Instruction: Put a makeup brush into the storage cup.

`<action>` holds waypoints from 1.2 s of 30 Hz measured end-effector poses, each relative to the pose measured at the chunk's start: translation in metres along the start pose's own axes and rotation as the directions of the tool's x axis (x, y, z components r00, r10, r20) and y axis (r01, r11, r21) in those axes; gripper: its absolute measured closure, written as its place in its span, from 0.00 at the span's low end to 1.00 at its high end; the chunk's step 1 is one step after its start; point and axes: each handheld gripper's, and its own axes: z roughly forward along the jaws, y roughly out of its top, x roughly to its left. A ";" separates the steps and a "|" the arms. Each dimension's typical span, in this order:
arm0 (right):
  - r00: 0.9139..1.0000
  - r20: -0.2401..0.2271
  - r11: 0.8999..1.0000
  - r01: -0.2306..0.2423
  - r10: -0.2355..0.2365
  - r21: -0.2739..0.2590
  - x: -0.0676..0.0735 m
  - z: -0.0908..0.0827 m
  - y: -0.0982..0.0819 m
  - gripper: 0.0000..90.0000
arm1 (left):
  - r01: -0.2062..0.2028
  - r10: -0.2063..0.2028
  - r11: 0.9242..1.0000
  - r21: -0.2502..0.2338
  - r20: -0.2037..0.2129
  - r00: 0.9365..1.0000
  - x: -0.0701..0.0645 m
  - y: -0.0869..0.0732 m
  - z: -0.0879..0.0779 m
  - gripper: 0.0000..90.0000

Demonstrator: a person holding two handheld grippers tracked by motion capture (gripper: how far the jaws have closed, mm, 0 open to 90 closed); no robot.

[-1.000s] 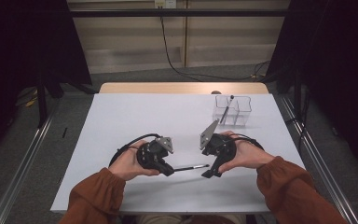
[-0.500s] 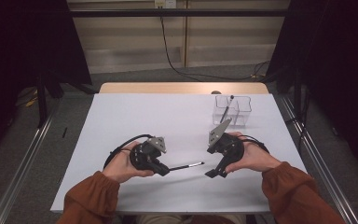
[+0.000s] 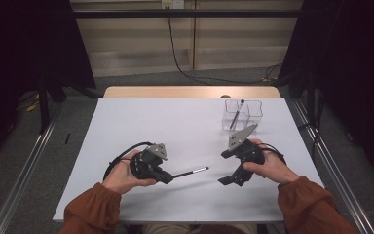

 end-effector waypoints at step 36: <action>0.996 0.013 0.977 -0.087 0.091 -0.194 0.008 0.009 -0.027 0.06 | 0.058 -0.074 0.966 -0.251 -0.056 0.996 -0.010 -0.027 -0.010 0.93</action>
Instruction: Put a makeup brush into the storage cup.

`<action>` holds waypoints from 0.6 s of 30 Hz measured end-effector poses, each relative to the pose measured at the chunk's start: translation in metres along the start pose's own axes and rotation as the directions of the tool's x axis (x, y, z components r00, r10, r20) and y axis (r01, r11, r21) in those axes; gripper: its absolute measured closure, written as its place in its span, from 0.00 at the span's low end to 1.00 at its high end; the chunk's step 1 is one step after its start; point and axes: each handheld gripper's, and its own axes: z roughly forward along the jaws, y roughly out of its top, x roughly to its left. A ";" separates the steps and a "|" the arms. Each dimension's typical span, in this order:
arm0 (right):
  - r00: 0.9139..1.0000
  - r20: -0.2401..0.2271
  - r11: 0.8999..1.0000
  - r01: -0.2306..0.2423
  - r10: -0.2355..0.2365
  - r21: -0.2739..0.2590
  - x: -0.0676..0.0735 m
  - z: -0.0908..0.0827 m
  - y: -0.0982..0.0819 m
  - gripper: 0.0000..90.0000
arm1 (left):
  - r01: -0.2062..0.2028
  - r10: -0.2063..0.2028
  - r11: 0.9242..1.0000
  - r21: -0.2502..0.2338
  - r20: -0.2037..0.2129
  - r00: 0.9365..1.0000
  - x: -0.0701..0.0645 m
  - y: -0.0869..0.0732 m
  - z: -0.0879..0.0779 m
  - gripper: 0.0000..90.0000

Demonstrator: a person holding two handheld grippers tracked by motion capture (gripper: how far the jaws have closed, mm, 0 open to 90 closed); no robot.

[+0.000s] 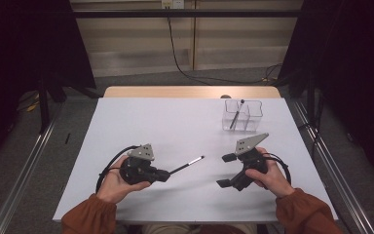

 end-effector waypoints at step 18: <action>0.999 0.030 0.989 0.019 -0.015 -0.144 0.007 0.005 0.000 0.06 | -0.021 0.019 0.994 -0.104 -0.013 1.000 -0.003 -0.002 0.002 0.94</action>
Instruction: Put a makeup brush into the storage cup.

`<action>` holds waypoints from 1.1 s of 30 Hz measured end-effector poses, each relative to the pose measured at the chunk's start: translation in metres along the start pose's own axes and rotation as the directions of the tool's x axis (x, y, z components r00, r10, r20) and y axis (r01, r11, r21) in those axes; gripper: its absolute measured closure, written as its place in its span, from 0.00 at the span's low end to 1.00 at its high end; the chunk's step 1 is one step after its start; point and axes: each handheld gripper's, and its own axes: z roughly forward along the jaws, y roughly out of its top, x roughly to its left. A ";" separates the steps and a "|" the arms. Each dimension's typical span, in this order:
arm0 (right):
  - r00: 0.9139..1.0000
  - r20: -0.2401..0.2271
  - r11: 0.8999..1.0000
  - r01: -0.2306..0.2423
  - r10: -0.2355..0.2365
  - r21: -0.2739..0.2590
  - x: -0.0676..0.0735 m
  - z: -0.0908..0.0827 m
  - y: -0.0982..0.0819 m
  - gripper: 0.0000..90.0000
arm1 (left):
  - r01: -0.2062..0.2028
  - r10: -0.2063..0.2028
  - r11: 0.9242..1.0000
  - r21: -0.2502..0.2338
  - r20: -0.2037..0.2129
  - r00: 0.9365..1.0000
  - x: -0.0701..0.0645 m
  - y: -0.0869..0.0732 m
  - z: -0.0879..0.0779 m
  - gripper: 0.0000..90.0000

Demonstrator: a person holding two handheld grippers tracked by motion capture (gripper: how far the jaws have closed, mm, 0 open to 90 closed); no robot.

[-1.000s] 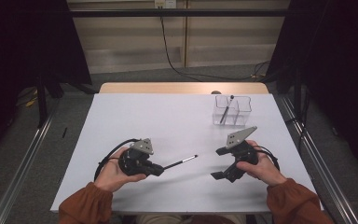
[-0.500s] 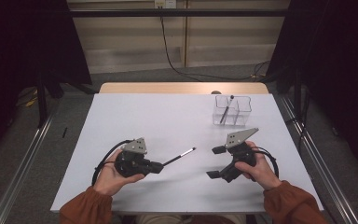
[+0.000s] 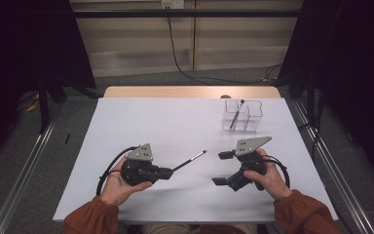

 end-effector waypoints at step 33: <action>0.998 -0.056 0.954 -0.033 0.017 -0.297 0.007 0.002 0.015 0.07 | -0.018 0.021 0.965 -0.263 0.006 1.000 -0.008 0.002 0.005 0.94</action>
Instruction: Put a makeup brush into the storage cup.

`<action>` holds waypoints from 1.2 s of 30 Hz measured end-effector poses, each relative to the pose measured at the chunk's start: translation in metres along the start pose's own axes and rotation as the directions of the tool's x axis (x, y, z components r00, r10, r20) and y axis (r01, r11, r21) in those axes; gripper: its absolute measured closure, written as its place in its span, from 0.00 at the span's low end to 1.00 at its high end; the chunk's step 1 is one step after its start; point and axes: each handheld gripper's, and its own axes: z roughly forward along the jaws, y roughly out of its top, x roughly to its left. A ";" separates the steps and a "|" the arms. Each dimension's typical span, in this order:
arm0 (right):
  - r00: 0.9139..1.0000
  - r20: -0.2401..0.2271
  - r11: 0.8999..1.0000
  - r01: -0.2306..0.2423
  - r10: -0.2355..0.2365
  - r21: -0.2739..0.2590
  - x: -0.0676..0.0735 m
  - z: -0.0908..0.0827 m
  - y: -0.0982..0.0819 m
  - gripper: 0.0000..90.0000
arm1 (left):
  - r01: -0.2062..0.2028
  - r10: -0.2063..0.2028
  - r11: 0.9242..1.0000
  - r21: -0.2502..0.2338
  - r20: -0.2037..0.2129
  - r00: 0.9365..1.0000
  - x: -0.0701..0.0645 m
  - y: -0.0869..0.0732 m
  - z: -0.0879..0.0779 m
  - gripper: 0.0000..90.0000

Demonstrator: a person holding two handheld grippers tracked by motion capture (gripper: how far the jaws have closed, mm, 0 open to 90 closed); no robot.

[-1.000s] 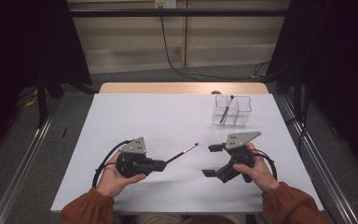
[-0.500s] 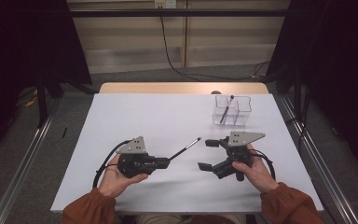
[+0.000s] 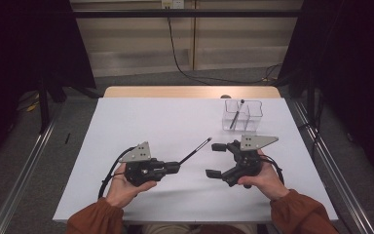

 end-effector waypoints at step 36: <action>0.995 -0.049 0.994 -0.094 0.091 -0.062 -0.008 0.015 0.011 0.79 | -0.051 0.051 0.999 -0.001 0.008 0.999 -0.002 -0.007 0.011 0.93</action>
